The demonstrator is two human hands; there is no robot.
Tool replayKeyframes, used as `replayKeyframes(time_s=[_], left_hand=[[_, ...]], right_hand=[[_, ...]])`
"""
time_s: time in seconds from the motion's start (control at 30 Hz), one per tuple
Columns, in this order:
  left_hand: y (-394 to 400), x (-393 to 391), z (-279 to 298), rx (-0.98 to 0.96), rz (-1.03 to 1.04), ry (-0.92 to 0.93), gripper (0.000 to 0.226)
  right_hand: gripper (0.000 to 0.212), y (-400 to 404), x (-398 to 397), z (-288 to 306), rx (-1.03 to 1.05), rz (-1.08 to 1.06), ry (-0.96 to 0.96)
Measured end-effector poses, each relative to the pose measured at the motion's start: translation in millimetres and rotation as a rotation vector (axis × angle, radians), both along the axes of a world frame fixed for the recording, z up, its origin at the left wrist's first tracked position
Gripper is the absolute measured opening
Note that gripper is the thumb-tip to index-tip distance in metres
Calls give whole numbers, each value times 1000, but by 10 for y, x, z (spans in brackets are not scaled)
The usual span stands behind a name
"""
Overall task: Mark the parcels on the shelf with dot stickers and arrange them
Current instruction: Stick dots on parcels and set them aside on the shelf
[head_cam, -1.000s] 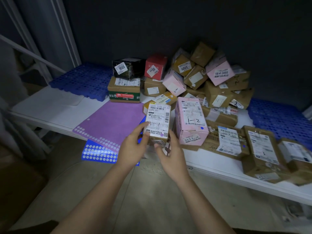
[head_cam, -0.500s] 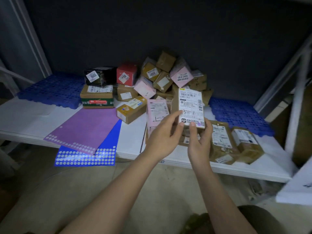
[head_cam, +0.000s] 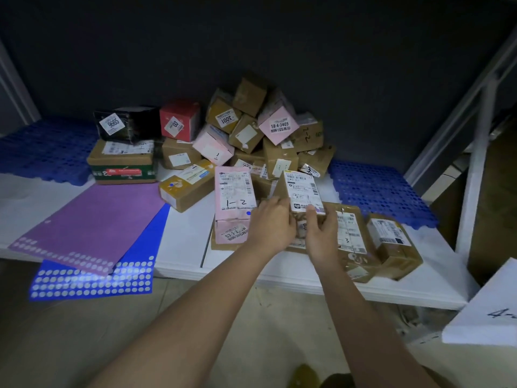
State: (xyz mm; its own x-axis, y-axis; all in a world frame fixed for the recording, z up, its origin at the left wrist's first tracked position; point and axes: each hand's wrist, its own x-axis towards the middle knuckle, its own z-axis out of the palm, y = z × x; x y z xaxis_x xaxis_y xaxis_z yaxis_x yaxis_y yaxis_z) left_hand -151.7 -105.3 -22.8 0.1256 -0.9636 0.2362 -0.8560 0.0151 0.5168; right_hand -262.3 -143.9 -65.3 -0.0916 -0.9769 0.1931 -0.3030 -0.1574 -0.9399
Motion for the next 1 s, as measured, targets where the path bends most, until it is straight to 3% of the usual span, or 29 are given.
replayKeyframes(time_s=[0.07,0.13,0.2,0.27,0.5,0.67,0.83,1.0], left_hand=[[36,115,45,-4,19,6,39],[107,281,91,-8,57,22,37],[205,505,143,-19,108,31,38],[294,783,172,-20,169,37,40],[611,1864,175,57,390,87,41],[757,2648,28,73,485,130,28],[661,3255,-67,90,568,190,36],[302,3796,-138,4,573,314,51]], right_hand=[[48,79,37,32,-41,-74,144],[47,219,109,128,-254,-84,327],[48,342,280,271,-425,5,442],[50,388,526,371,-470,107,485],[48,430,1662,609,-446,413,597],[49,385,2613,510,-396,530,742],[44,158,3432,361,-187,571,660],[59,-256,4051,340,-105,519,523]])
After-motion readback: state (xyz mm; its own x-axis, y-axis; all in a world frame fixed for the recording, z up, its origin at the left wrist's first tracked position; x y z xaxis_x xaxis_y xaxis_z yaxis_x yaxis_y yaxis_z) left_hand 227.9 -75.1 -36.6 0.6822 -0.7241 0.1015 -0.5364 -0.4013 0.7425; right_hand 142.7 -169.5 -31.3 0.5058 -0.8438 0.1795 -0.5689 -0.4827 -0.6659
